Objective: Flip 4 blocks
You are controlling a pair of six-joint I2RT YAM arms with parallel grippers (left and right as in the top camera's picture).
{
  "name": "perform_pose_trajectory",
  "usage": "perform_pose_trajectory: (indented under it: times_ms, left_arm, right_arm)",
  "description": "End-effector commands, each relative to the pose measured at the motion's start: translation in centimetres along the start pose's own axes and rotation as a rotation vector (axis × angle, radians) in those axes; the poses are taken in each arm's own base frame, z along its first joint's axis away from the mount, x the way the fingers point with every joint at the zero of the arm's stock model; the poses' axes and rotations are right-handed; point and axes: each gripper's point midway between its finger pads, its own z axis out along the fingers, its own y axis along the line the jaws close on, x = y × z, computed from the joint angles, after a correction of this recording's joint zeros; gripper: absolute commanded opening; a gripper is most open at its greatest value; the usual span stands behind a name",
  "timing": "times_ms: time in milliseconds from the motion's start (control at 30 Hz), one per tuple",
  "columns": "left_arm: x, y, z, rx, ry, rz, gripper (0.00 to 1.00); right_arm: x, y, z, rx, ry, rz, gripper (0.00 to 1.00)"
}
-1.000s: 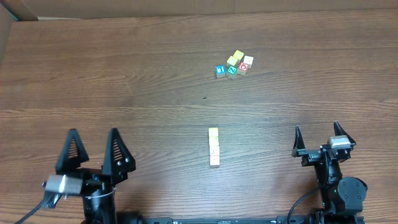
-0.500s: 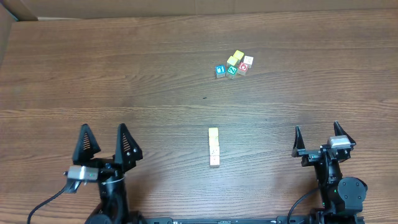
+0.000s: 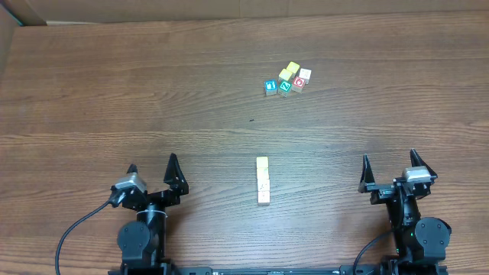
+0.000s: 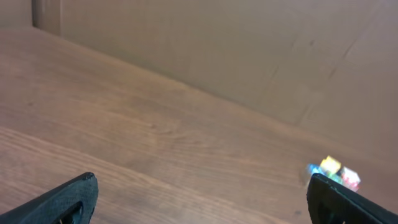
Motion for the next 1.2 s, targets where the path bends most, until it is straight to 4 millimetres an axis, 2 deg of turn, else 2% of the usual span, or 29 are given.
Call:
perform_pose_trajectory:
  times_ms: [0, 1167]
  left_arm:
    - [0.43, -1.04, -0.08, 0.062, 0.014, 0.183, 1.0]
    - [0.42, -1.02, -0.07, 0.061, 0.013, 0.2, 1.0]
  right_arm:
    - [0.21, -0.28, 0.01, 0.016, -0.002, -0.004, 1.0]
    - [0.21, -0.28, 0.01, 0.016, -0.002, -0.004, 1.0]
